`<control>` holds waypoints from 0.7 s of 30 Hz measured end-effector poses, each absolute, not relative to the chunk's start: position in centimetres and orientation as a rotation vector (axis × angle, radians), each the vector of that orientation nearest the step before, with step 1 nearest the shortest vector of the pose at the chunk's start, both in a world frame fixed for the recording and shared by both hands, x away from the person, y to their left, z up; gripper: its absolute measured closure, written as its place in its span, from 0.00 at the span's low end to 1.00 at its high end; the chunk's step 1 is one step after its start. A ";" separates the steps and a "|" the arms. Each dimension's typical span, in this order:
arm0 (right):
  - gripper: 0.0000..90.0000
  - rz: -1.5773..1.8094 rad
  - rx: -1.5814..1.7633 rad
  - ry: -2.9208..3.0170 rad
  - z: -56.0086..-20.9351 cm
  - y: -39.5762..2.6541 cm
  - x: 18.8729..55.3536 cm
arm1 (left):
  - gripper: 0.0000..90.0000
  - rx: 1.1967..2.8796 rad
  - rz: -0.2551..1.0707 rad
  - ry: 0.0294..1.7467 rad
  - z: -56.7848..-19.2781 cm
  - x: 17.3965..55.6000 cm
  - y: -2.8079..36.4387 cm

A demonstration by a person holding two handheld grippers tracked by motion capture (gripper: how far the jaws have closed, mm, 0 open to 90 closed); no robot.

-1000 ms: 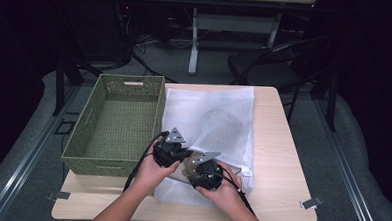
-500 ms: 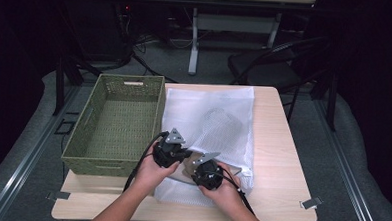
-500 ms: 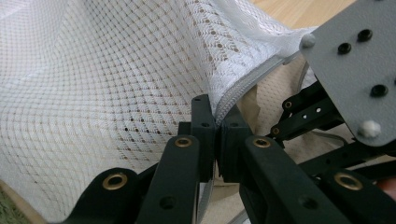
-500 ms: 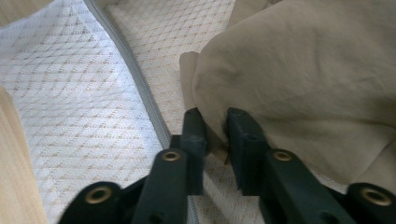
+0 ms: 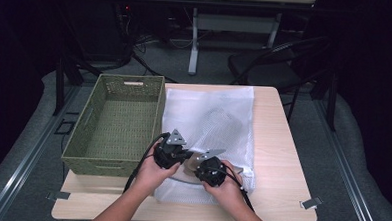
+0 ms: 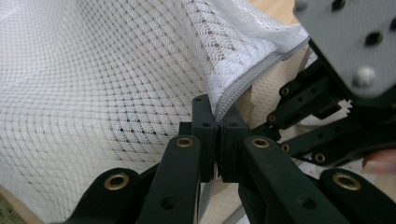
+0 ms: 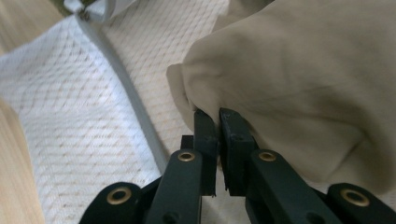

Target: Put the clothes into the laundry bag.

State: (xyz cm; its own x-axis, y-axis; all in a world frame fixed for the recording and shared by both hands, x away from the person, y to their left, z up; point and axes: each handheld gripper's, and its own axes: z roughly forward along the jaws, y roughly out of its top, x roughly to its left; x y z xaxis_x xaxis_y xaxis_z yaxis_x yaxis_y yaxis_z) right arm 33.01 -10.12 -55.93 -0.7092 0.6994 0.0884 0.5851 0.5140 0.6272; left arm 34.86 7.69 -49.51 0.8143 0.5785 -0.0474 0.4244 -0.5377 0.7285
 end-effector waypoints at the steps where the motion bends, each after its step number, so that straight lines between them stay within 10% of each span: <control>1: 0.96 0.979 1.111 2.568 -55.8 -10.2 33.0 | 0.98 2.217 0.260 0.733 -49.5 34.8 7.7; 21: 0.96 1.026 1.182 2.509 -55.3 -11.1 34.6 | 0.98 2.220 0.258 0.731 -49.5 34.7 7.6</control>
State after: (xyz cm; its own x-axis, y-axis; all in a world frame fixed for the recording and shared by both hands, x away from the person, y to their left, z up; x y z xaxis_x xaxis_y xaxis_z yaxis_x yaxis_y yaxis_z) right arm 34.61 -11.10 -55.32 -0.6663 0.7361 0.1191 0.6086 0.4445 0.6573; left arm 34.70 7.62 -49.46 0.8149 0.5779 -0.0444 0.4219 -0.5390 0.7291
